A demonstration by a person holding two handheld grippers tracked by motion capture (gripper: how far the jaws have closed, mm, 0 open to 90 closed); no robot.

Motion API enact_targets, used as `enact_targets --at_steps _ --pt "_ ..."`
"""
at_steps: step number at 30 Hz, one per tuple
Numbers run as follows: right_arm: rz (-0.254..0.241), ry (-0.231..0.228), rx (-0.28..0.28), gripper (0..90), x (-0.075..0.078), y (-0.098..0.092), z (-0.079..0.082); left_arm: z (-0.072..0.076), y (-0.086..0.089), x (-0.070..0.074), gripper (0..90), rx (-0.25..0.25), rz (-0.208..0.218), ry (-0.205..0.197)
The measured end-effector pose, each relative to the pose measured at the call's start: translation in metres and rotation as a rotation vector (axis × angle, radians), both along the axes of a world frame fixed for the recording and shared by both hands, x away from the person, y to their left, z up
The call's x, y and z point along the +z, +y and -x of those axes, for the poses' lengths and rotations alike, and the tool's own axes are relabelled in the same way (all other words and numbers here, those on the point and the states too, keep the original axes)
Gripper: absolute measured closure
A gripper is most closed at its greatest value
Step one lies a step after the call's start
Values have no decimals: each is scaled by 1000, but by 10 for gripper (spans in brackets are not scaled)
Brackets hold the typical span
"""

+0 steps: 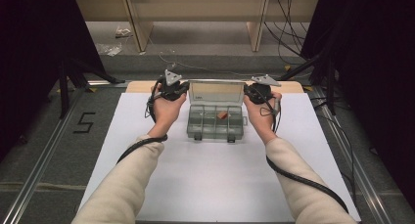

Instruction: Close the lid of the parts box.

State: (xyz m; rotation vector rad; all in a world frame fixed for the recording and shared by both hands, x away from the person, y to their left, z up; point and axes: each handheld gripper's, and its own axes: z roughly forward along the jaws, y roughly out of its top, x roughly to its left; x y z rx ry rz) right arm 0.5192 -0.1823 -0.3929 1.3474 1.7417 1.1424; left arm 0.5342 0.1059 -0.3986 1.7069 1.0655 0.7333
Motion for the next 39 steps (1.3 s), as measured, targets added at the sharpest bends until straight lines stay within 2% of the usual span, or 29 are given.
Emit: enact_targets --at_steps 39 --pt "14 -22 25 874 -7 -2 20 19 4 -8 854 -49 -50 -56"
